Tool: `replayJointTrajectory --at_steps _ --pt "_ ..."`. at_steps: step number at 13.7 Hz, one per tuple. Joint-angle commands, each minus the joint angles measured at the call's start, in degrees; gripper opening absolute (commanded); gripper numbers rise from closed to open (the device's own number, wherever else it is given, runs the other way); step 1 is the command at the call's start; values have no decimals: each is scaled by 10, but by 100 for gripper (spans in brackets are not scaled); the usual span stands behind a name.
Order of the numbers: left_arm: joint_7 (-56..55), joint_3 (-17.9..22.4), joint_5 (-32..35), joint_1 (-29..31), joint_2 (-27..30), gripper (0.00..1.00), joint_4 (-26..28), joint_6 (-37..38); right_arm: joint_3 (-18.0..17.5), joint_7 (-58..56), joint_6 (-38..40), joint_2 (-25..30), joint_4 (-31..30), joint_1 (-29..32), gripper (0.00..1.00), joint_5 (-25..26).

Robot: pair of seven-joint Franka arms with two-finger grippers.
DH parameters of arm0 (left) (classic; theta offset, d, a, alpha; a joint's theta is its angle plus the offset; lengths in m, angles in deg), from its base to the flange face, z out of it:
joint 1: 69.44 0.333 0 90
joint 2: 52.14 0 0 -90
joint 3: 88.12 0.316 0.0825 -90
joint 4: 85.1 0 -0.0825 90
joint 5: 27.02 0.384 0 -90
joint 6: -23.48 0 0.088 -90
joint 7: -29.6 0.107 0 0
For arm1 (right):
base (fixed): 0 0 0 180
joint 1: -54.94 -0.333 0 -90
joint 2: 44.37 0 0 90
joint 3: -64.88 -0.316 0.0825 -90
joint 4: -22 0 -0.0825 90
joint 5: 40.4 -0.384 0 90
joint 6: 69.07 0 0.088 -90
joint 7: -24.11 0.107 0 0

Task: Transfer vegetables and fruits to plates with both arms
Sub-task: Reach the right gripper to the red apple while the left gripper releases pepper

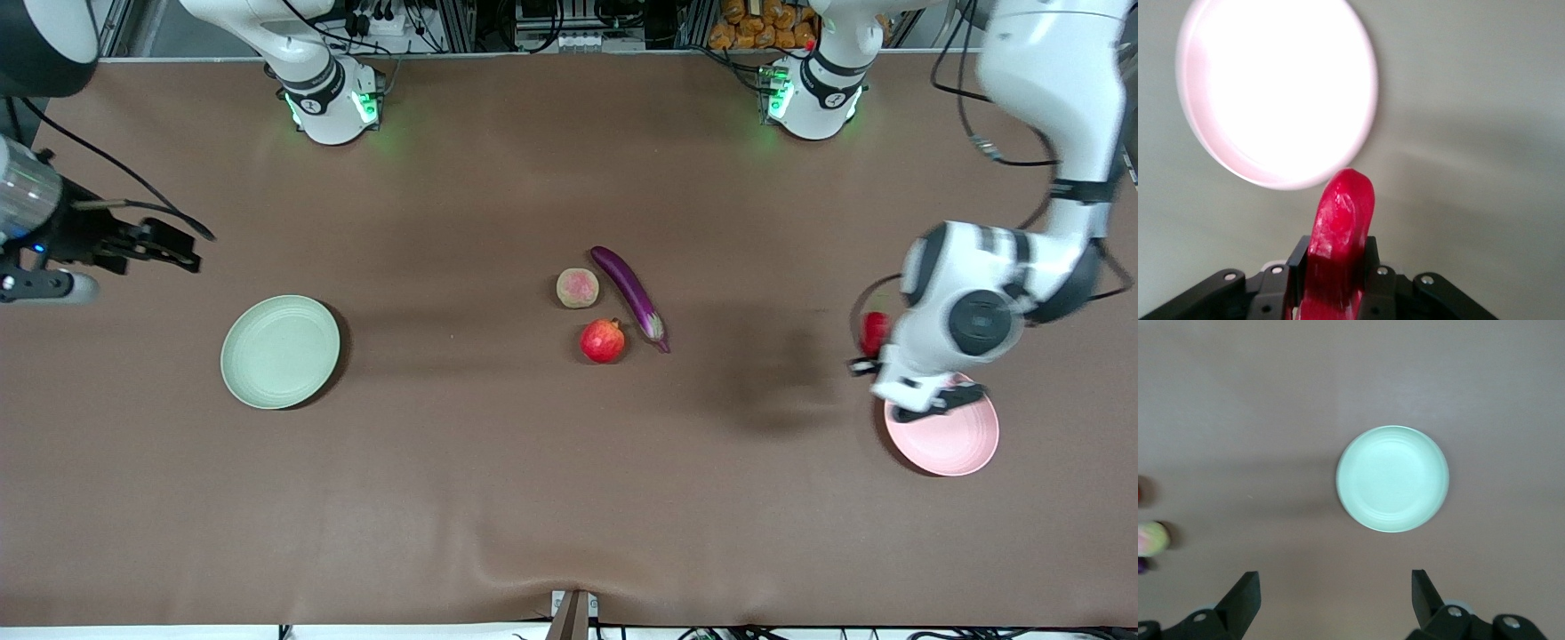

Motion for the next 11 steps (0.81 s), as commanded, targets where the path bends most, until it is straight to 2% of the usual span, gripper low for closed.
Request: replayJointTrajectory --at_steps 1,5,8,11 --pt "87 -10 24 46 -36 0 -38 -12 -1 86 -13 -41 31 -51 100 -12" --pt "163 -10 20 80 -110 0 -119 -31 -1 201 -76 -109 45 -122 100 -31" --pt "165 -6 20 80 -143 0 -149 -38 -1 298 -164 -174 49 -178 100 -81" --pt "185 -6 21 90 -159 0 -171 -46 -1 388 -257 -245 63 -239 100 -82"
